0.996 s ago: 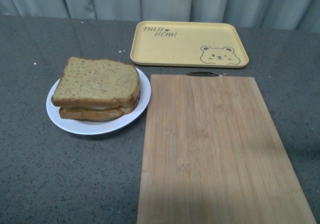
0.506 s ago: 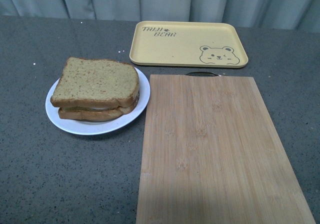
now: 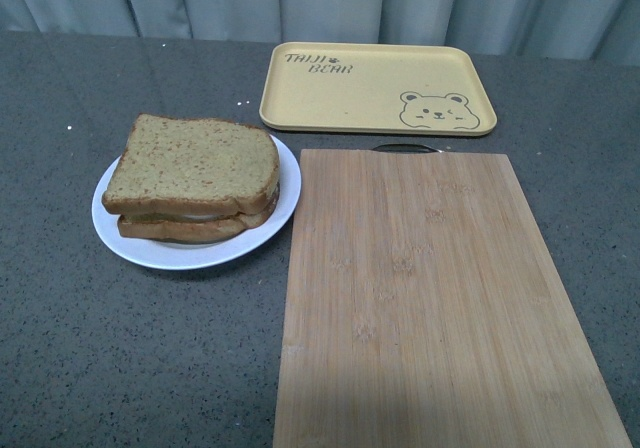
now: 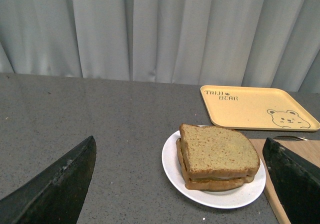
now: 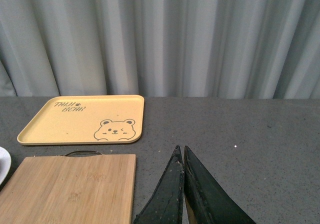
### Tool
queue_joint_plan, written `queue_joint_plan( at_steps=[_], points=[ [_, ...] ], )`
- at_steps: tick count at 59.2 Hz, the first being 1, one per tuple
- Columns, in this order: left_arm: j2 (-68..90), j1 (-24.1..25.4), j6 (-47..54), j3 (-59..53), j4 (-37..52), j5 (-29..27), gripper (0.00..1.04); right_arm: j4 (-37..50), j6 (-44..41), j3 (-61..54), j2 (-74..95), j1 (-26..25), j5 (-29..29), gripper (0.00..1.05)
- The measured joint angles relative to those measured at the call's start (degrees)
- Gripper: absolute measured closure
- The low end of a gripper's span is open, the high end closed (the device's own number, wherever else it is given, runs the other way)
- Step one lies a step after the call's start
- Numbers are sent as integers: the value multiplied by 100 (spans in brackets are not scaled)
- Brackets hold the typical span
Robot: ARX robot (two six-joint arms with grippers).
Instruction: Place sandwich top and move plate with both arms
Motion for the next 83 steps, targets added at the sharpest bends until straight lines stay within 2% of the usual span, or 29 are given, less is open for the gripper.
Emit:
queue_joint_plan(
  at_steps=[28,52,58,70,76,77,80,83],
  points=[
    [0,0,0,0,0,0,7,-1644,0,-2,-1722,0,-2,104],
    [0,0,0,0,0,0,7,-2302,0,-2,-2385,0,-4,104],
    [0,0,0,0,0,0,7,-3213,-2,2,-3086,0,-17,104],
    [-2,0,0,0,0,0,7,-3316,-9,2,-3357,0,-20,104],
    [26,17,-42,15,-35,63,7,-3316,-9,2,-3362,0,-20,82],
    [190,136,-221,157,-439,446,7,-3316,-9,2,-3362,0,-17,78],
    [796,372,-601,505,-1309,1088,7,-3316,-9,2,-3362,0,-17,69],
    [1274,481,-883,664,-1738,1375,7,-3316,-9,0,-3362,-2,-28,62]
  ],
)
